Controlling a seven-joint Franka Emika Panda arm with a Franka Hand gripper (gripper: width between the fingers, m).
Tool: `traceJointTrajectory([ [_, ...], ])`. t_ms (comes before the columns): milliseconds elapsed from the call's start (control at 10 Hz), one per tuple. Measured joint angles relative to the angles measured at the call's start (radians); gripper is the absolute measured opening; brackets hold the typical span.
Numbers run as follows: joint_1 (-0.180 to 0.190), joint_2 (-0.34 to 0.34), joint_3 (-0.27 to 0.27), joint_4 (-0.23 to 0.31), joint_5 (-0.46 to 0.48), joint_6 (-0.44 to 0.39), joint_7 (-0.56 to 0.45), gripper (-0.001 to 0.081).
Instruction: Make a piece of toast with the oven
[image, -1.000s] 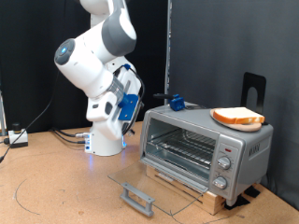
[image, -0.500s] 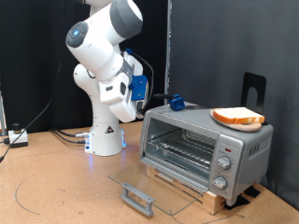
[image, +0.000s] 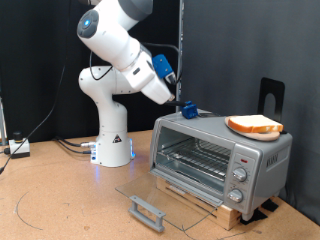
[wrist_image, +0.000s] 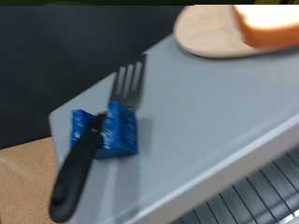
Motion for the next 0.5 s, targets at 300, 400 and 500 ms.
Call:
traceJointTrajectory([
  [300,0.008,-0.100,0.030,-0.018,-0.020,-0.038,-0.059,0.0807],
  [400,0.008,-0.140,0.045,-0.032,-0.021,-0.036,-0.059,0.0807],
  [500,0.008,-0.183,0.062,-0.047,-0.022,-0.035,-0.051,0.0807],
])
